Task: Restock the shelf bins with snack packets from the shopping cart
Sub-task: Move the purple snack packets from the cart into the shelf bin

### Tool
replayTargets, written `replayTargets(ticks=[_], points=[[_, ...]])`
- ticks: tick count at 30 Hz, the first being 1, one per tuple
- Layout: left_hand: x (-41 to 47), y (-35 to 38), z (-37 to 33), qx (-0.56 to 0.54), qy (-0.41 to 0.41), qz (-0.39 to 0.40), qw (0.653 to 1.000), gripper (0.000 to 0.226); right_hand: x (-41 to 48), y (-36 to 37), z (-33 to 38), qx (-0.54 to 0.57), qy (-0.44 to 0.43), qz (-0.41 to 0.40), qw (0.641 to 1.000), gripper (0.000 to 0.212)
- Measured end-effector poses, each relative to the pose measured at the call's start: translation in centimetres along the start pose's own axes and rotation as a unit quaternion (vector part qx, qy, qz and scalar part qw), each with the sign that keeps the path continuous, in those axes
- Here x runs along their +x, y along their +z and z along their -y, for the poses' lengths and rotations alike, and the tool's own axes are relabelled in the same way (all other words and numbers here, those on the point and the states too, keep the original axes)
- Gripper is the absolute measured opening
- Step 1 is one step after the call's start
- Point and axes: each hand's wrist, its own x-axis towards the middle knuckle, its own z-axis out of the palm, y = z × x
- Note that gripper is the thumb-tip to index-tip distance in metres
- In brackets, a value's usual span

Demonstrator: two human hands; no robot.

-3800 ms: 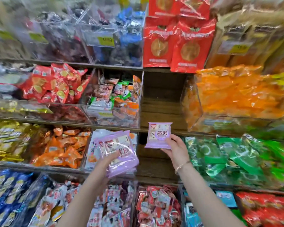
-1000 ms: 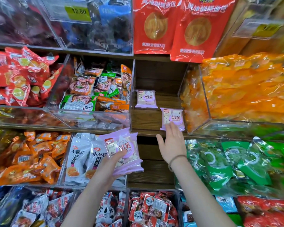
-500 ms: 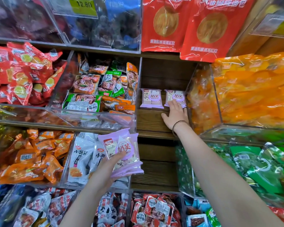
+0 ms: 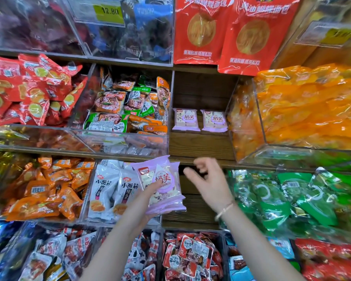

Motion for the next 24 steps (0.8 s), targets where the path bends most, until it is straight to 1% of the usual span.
replayTargets(ticks=[1, 2, 4, 6, 7, 8, 10, 11, 13, 15, 17, 18, 20, 22, 24], points=[[-0.3, 0.4, 0.1, 0.005, 0.0, 0.013, 1.0, 0.069, -1.6, 0.8, 0.2, 0.014, 0.031, 0.04, 0.999, 0.035], [-0.8, 0.8, 0.2, 0.011, 0.003, 0.023, 1.0, 0.059, -2.7, 1.4, 0.2, 0.026, 0.056, 0.069, 0.996, 0.034], [-1.3, 1.1, 0.5, 0.024, 0.007, 0.036, 0.999, 0.053, -4.1, 2.2, -0.1, 0.053, 0.086, 0.082, 0.991, 0.032], [-1.7, 1.2, 1.0, 0.04, 0.009, 0.043, 0.998, 0.053, -4.9, 2.4, -0.2, 0.084, 0.109, 0.087, 0.987, 0.029], [-1.8, 1.2, 1.3, 0.044, 0.012, 0.044, 0.998, 0.059, -5.2, 2.4, -0.2, 0.099, 0.119, 0.091, 0.984, 0.026], [-1.9, 1.0, 1.6, 0.042, 0.014, 0.03, 0.999, 0.069, -5.4, 2.4, -0.3, 0.116, 0.126, 0.09, 0.981, 0.024], [-1.8, 0.7, 2.1, 0.043, 0.004, 0.003, 0.999, 0.093, -5.9, 2.3, -0.4, 0.143, 0.133, 0.078, 0.978, 0.021], [-1.9, 0.6, 2.2, 0.038, -0.002, 0.021, 0.999, 0.096, -6.0, 2.2, -0.4, 0.15, 0.136, 0.072, 0.977, 0.021], [-2.0, 0.5, 2.1, 0.036, -0.005, 0.066, 0.997, 0.091, -6.0, 2.0, -0.6, 0.17, 0.149, 0.062, 0.972, 0.023], [-2.0, 0.2, 2.0, 0.048, 0.007, 0.072, 0.996, 0.087, -5.8, 1.8, -1.0, 0.207, 0.168, 0.049, 0.962, 0.019], [-1.6, -0.2, 2.1, 0.044, 0.005, 0.05, 0.998, 0.09, -5.1, 1.6, -1.5, 0.25, 0.198, 0.018, 0.948, 0.016], [-1.2, -0.6, 2.1, 0.037, 0.0, 0.034, 0.999, 0.087, -4.5, 1.5, -1.7, 0.27, 0.217, -0.005, 0.938, 0.015], [-0.8, -1.5, 2.0, 0.016, 0.002, -0.01, 1.0, 0.07, -2.8, 1.0, -2.0, 0.294, 0.244, -0.057, 0.922, 0.014], [-0.5, -2.3, 1.7, 0.01, 0.002, -0.032, 0.999, 0.059, -0.6, 0.7, -2.1, 0.279, 0.249, -0.092, 0.923, 0.014], [-0.4, -3.0, 1.4, 0.006, 0.001, -0.036, 0.999, 0.057, 1.8, 0.8, -2.0, 0.255, 0.246, -0.109, 0.929, 0.016]])
